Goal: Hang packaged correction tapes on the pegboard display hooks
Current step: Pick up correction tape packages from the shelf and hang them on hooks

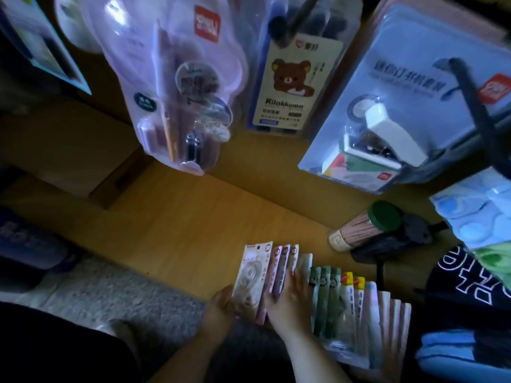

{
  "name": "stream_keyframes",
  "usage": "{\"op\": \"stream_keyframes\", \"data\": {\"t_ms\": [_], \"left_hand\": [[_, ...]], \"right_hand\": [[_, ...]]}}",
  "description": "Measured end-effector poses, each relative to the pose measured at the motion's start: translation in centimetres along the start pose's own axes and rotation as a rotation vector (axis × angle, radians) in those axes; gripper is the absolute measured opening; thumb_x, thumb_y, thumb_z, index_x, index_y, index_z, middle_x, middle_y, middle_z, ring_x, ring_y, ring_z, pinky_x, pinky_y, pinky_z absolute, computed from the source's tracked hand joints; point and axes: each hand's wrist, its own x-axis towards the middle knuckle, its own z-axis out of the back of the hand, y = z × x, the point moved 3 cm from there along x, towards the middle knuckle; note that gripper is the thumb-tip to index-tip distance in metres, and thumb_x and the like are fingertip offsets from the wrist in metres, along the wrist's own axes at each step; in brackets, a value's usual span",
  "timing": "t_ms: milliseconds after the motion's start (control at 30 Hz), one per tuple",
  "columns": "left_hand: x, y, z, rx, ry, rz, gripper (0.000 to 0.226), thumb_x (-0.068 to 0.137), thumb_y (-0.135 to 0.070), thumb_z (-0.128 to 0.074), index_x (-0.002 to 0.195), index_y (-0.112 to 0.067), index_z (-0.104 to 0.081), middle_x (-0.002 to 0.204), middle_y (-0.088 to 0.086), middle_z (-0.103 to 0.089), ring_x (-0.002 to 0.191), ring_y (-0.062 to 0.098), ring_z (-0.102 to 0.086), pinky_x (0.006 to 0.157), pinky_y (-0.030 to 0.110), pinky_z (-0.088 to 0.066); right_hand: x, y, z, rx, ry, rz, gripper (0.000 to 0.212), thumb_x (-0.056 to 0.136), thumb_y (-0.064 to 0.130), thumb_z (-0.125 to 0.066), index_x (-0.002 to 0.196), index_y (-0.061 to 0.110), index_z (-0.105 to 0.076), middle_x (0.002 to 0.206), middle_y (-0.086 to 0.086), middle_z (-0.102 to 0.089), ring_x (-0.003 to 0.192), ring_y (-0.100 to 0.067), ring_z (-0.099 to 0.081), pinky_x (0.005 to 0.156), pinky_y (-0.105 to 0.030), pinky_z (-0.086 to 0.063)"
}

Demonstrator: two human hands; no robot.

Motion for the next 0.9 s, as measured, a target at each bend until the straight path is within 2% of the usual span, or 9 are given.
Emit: {"op": "stream_keyframes", "data": {"t_ms": [100,167,267,367,467,567,667,833,900], "left_hand": [[0.8,-0.5,-0.5,-0.042,0.074,0.005,0.042,0.083,-0.036,-0.049,0.111,-0.006,-0.059,0.110,0.026,-0.063,0.104,0.036,-0.059,0.081,0.030,-0.045],[1.5,-0.4,-0.9,-0.038,0.128,0.009,0.025,0.090,-0.027,-0.047,0.110,-0.016,-0.057,0.115,0.022,-0.060,0.107,0.037,-0.057,0.088,0.035,-0.044],[2.0,-0.4,-0.8,-0.049,0.154,0.018,0.038,0.095,-0.011,-0.041,0.133,-0.008,-0.040,0.128,0.014,-0.053,0.105,0.025,-0.053,0.080,0.026,-0.041],[2.2,0.1,-0.4,-0.111,0.161,0.070,0.036,0.094,-0.014,-0.043,0.130,-0.011,-0.043,0.108,0.017,-0.058,0.090,0.025,-0.053,0.070,0.029,-0.043],[2.3,0.6,-0.3,-0.144,0.207,0.097,0.037,0.095,-0.014,-0.041,0.131,-0.008,-0.041,0.123,0.016,-0.054,0.103,0.029,-0.053,0.073,0.027,-0.045],[2.0,0.2,-0.3,-0.196,0.245,0.096,0.032,0.095,-0.011,-0.040,0.126,-0.011,-0.041,0.117,0.010,-0.052,0.103,0.025,-0.052,0.067,0.021,-0.043],[2.0,-0.1,-0.3,-0.235,0.269,0.107,0.022,0.094,-0.011,-0.042,0.115,-0.018,-0.040,0.113,0.007,-0.051,0.083,0.013,-0.055,0.053,0.011,-0.046],[1.8,-0.1,-0.4,-0.265,0.164,0.012,0.036,0.088,0.002,-0.050,0.122,-0.001,-0.043,0.087,0.003,-0.054,0.075,0.015,-0.052,0.049,0.008,-0.045],[1.7,-0.8,-0.1,-0.233,0.118,-0.032,0.033,0.086,-0.002,-0.055,0.112,-0.020,-0.046,0.093,0.004,-0.051,0.078,0.016,-0.053,0.051,0.013,-0.046]], "right_hand": [[-0.4,0.9,0.2,0.072,-0.090,0.012,0.072,0.084,0.045,-0.040,0.145,0.012,-0.021,0.155,-0.009,-0.020,0.144,-0.023,-0.016,0.117,-0.035,-0.014],[-0.6,1.5,0.1,0.184,-0.076,0.048,0.064,0.089,0.035,-0.043,0.145,0.013,-0.021,0.154,-0.006,-0.022,0.143,-0.019,-0.020,0.115,-0.028,-0.017],[-0.6,2.5,0.4,0.469,0.049,0.005,0.064,0.093,0.018,-0.047,0.146,0.015,-0.012,0.155,-0.001,-0.019,0.141,-0.017,-0.024,0.109,-0.022,-0.024],[-0.2,2.8,0.6,0.601,0.157,-0.125,0.069,0.093,0.021,-0.049,0.147,0.015,-0.007,0.154,-0.005,-0.023,0.139,-0.022,-0.029,0.107,-0.029,-0.030],[-0.1,3.1,0.0,0.645,0.297,-0.212,0.071,0.091,0.032,-0.052,0.145,0.012,-0.011,0.152,-0.009,-0.026,0.137,-0.027,-0.031,0.107,-0.034,-0.031],[0.3,3.1,-0.5,0.696,0.296,-0.258,0.076,0.084,0.034,-0.061,0.143,0.014,-0.017,0.148,-0.011,-0.033,0.133,-0.029,-0.036,0.105,-0.037,-0.034],[0.7,2.9,-1.0,0.791,0.292,-0.291,0.084,0.079,0.036,-0.067,0.144,0.015,-0.017,0.148,-0.010,-0.032,0.133,-0.029,-0.036,0.105,-0.038,-0.033],[1.0,2.4,-1.8,0.891,0.247,-0.331,0.074,0.072,0.031,-0.074,0.133,0.013,-0.037,0.132,-0.011,-0.052,0.114,-0.026,-0.052,0.090,-0.034,-0.041],[1.1,2.3,-1.7,0.942,0.243,-0.347,0.072,0.071,0.032,-0.075,0.131,0.015,-0.038,0.125,-0.010,-0.056,0.112,-0.027,-0.054,0.094,-0.041,-0.043]]}}
